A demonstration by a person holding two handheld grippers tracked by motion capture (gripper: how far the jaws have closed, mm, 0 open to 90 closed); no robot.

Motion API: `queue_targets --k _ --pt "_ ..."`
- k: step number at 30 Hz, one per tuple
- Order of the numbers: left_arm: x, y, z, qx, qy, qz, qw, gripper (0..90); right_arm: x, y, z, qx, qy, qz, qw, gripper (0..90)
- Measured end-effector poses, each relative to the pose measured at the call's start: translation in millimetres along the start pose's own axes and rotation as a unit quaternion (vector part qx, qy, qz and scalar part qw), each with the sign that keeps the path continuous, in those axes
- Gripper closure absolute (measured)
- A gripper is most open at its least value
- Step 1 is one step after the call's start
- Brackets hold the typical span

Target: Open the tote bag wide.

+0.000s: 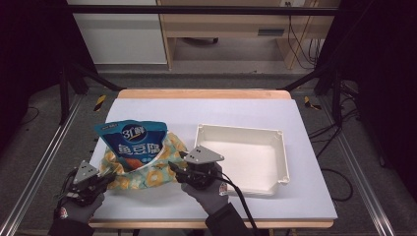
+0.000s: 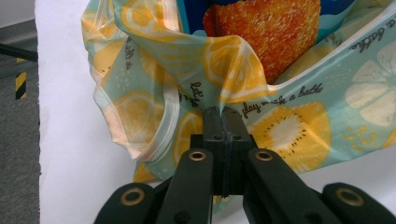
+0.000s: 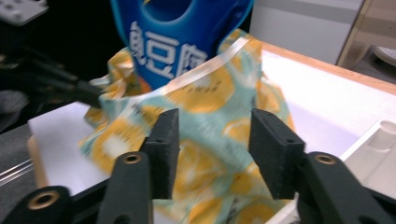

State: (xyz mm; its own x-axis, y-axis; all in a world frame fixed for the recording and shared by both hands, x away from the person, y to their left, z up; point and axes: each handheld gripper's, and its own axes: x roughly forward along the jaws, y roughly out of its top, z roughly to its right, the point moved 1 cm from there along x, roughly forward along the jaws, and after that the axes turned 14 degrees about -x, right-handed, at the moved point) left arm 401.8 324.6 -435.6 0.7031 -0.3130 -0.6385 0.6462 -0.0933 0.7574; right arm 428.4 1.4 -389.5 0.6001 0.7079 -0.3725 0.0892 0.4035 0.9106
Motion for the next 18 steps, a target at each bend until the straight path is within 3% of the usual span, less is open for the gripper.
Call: queue_targets --k 4,7,11,14,18 --pt "0.4 -0.1 -0.6 0.000 0.000 0.001 1.0000 90.0 16.7 4.1 5.3 0.006 0.001 -0.015 0.9999 44.1" --pt "0.0 -0.1 -1.1 -0.001 -0.001 0.001 1.0000 90.0 28.8 1.6 3.7 0.004 0.010 -0.034 0.9994 44.5" --pt "-0.4 0.0 -1.6 -0.002 -0.001 0.003 1.0000 90.0 38.2 -5.5 -0.4 0.008 0.024 -0.064 0.9976 65.9" --pt "-0.6 0.0 -2.0 -0.002 -0.002 0.005 1.0000 90.0 37.1 -10.9 -3.8 0.006 0.022 -0.077 0.9967 85.7" --pt "0.5 -0.3 -2.3 -0.005 0.000 0.004 1.0000 90.0 30.8 -19.2 -8.5 0.013 0.012 -0.074 0.9971 90.0"
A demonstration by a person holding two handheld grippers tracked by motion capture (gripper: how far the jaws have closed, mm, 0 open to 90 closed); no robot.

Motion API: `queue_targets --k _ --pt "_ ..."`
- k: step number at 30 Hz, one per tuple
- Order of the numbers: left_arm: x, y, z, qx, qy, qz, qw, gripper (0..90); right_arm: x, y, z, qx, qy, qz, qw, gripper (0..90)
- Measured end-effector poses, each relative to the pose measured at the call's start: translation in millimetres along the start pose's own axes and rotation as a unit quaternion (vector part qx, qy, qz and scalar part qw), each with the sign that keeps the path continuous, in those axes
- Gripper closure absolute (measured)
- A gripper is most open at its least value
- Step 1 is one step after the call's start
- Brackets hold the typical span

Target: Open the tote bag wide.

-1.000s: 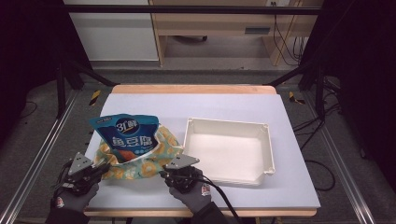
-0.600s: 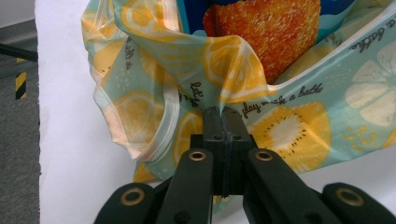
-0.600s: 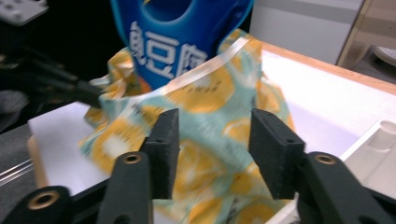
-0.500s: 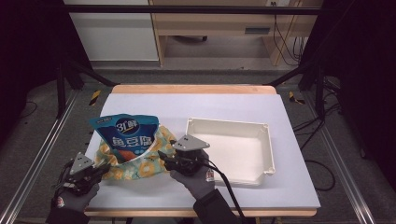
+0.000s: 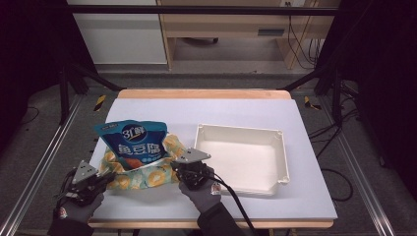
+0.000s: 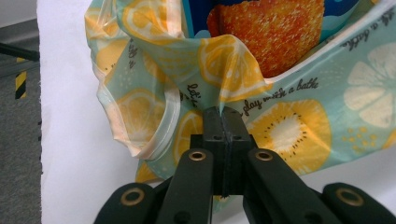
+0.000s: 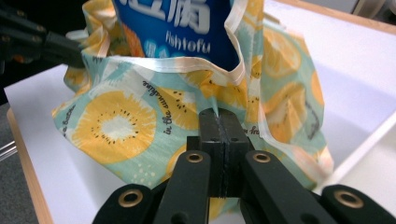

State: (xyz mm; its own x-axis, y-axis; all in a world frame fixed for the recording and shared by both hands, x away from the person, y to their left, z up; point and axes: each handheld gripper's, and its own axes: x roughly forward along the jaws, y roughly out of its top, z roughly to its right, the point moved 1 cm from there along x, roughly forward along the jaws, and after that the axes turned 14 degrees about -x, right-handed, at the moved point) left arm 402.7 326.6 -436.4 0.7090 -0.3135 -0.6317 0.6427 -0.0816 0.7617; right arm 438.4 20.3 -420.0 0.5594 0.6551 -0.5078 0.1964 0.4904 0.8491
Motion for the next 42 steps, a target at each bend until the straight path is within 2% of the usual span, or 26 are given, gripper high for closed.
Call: queue_targets --k 7,12,15,19,22,24,26,29,35,38,42 --pt "9.0 -2.7 -2.4 -0.004 0.005 -0.016 0.9998 90.0 0.2 -23.2 -14.8 0.005 -0.003 -0.005 1.0000 90.0" --pt "14.4 -4.1 -3.7 -0.003 0.009 -0.026 0.9996 89.5 5.6 -31.6 -19.1 0.001 -0.007 -0.021 0.9998 90.0" --pt "17.2 -4.2 -4.4 -0.008 0.009 -0.024 0.9996 87.3 9.1 -35.4 -19.0 0.006 -0.011 -0.025 0.9996 89.8" --pt "19.6 -4.0 -6.4 -0.013 0.005 -0.018 0.9997 83.1 13.1 -38.7 -22.3 0.000 -0.017 -0.031 0.9994 88.4" --pt "18.1 -3.5 -7.2 -0.019 0.003 -0.005 0.9998 77.7 16.1 -41.1 -24.9 -0.004 -0.019 -0.037 0.9991 87.1" --pt "15.1 -2.9 -7.3 -0.021 -0.006 0.010 0.9997 71.4 17.5 -42.7 -26.3 -0.004 -0.020 -0.040 0.9990 85.7" --pt "11.5 -1.9 -6.8 -0.018 -0.008 0.020 0.9996 64.6 18.8 -44.0 -26.7 -0.005 -0.019 -0.043 0.9989 84.1" --pt "6.0 -0.6 -5.6 -0.021 -0.010 0.041 0.9989 56.1 19.7 -45.6 -26.2 -0.005 -0.009 -0.042 0.9990 77.6" --pt "-7.4 2.0 -6.2 -0.041 -0.021 0.076 0.9961 46.1 8.5 -41.0 -26.3 -0.013 0.019 -0.011 0.9997 62.1" --pt "-14.3 4.0 -6.1 -0.047 -0.025 0.093 0.9942 43.6 -2.0 -35.7 -22.4 -0.013 0.019 0.008 0.9997 57.4" --pt "-21.5 5.5 -5.5 -0.051 -0.033 0.116 0.9914 42.2 -16.3 -29.5 -12.9 -0.002 0.017 0.037 0.9992 53.2"
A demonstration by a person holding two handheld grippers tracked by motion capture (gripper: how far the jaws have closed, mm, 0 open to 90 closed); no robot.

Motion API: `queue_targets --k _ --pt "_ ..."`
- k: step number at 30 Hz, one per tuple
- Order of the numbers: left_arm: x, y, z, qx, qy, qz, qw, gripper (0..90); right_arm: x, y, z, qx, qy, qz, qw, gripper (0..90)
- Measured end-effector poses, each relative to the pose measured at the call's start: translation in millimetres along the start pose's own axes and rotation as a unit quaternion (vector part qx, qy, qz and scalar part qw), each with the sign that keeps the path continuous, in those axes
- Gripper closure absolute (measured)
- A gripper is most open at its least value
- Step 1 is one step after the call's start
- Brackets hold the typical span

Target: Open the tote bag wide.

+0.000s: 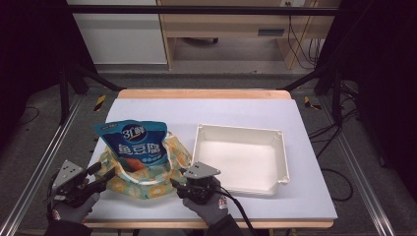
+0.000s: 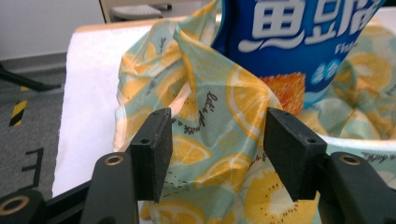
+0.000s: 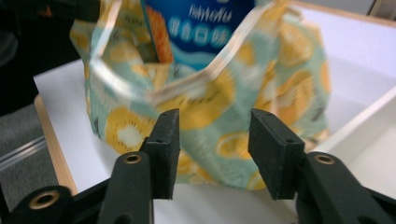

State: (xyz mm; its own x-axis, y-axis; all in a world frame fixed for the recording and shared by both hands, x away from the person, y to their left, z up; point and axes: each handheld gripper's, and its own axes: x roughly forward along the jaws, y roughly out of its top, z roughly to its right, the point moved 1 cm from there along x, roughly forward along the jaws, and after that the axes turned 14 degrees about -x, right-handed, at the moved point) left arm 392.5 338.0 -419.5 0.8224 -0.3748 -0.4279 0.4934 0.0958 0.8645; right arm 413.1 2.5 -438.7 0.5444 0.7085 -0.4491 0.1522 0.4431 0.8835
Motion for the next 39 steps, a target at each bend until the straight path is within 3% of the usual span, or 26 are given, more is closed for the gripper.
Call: queue_targets --k 13,17,27,35,39 --pt "-15.8 13.8 4.4 -0.012 -0.021 0.046 0.9987 40.1 -30.5 11.0 28.2 0.019 -0.037 0.049 0.9980 48.5" --pt "-17.1 16.3 6.4 -0.007 -0.021 0.054 0.9983 40.1 -36.2 15.2 36.6 0.023 -0.042 0.061 0.9970 48.0" --pt "-6.6 6.0 8.1 0.000 -0.018 0.038 0.9991 39.9 -41.1 46.3 54.3 0.020 -0.031 0.095 0.9948 45.9" --pt "-3.4 1.6 8.0 0.000 -0.016 0.032 0.9993 39.9 -31.0 71.2 64.2 0.016 -0.014 0.109 0.9938 45.2" --pt "0.2 -2.0 7.6 0.002 -0.016 0.016 0.9997 39.9 -22.9 82.7 66.0 0.009 -0.004 0.111 0.9938 45.0"
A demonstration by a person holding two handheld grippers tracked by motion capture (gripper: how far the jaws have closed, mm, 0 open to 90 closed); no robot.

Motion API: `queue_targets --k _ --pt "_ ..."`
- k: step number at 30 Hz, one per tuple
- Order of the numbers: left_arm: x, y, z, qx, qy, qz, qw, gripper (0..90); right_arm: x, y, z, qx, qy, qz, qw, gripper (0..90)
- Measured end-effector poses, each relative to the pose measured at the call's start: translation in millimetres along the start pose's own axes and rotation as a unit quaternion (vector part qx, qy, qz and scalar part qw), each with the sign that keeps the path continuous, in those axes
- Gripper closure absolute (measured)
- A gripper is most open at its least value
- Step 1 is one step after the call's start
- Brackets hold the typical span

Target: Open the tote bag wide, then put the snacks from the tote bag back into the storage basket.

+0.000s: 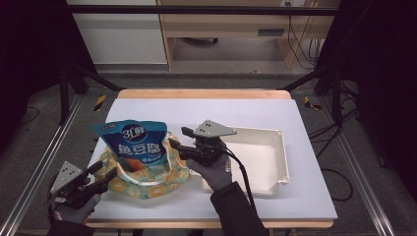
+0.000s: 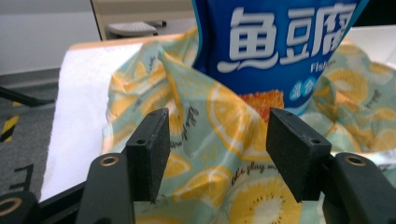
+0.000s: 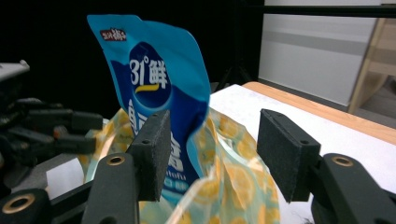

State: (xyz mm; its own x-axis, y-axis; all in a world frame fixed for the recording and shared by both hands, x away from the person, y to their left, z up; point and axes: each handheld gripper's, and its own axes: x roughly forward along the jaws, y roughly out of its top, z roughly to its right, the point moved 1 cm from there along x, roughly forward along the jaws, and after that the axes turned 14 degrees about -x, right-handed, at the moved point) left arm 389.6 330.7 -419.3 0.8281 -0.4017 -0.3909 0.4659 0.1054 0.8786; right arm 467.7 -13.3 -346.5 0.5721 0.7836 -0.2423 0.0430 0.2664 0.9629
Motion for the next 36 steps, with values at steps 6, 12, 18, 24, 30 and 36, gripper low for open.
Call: queue_targets --k 6,12,18,24,30,36 --pt "4.0 -4.6 -1.2 0.008 0.004 -0.017 0.9998 40.0 22.5 7.3 0.7 0.004 0.019 -0.004 0.9998 45.2" --pt "6.3 -7.5 -3.0 0.012 0.005 -0.029 0.9995 40.2 40.6 12.9 -5.5 -0.007 0.028 -0.007 0.9996 47.3" --pt "10.2 -9.3 -3.5 0.016 0.007 -0.041 0.9990 40.3 53.1 15.6 -5.7 -0.014 0.034 -0.016 0.9992 61.6" --pt "13.1 -10.3 -3.0 0.017 0.009 -0.046 0.9987 40.6 55.2 14.0 -4.3 -0.008 0.021 -0.022 0.9995 78.1" --pt "14.4 -10.2 -3.8 0.017 0.011 -0.048 0.9986 40.7 52.3 16.2 -6.3 -0.013 0.022 -0.035 0.9991 83.3" --pt "15.7 -9.9 -3.6 0.017 0.013 -0.051 0.9985 40.9 44.9 18.9 -11.6 -0.021 0.037 -0.042 0.9982 85.5"
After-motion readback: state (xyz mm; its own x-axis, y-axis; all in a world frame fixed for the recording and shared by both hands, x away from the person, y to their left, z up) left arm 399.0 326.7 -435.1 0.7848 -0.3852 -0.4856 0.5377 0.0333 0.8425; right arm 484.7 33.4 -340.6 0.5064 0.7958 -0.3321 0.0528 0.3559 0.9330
